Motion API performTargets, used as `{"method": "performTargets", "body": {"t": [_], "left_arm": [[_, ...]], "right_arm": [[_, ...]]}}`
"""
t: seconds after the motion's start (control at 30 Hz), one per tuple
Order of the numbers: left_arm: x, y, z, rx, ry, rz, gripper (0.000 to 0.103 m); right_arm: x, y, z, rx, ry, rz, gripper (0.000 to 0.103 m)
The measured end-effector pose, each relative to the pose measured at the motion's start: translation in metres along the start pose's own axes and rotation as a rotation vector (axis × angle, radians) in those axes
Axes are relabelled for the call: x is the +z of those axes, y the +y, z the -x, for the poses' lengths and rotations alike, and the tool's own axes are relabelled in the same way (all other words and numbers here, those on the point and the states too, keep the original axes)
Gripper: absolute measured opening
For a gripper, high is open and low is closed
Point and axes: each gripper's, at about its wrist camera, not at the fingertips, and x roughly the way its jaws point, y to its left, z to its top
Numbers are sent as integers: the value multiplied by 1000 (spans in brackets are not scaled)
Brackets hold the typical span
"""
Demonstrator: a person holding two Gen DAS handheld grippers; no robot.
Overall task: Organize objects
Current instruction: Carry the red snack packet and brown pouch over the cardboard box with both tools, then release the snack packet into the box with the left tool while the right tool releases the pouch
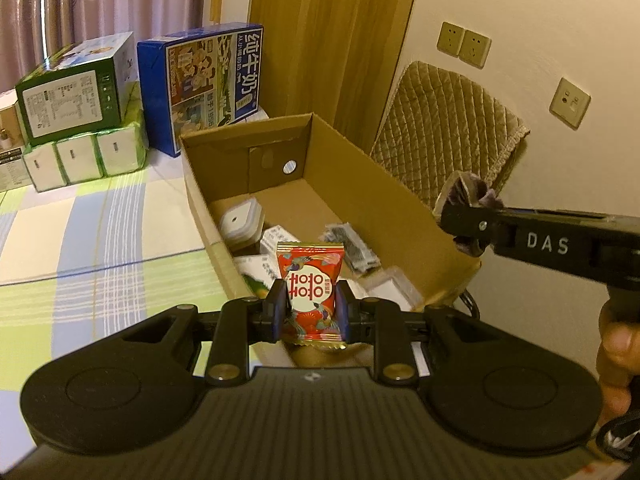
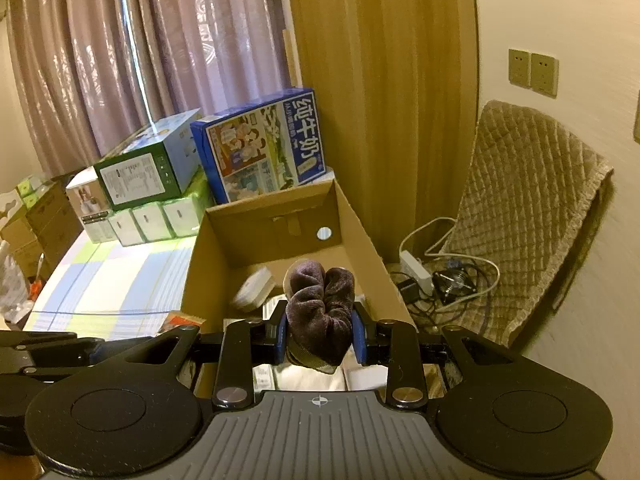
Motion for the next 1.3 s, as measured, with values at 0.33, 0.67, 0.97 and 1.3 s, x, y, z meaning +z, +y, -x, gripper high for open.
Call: {"method": "performTargets", "body": {"t": [0.33,0.67,0.97,1.3], "left_arm": [[33,3,-25,9,-17,13,22],[41,13,-47,20,4,35,22],[42,16,-60,7,18,52,22],[43,30,-54,40,-5,65,61]], "right_arm": [[21,-11,-28,3,17,7,28],[33,-11,-56,48,37,5,28],[33,-15,-65,36,49,-3,28],[29,-21,-61,26,58,-20,28]]}}
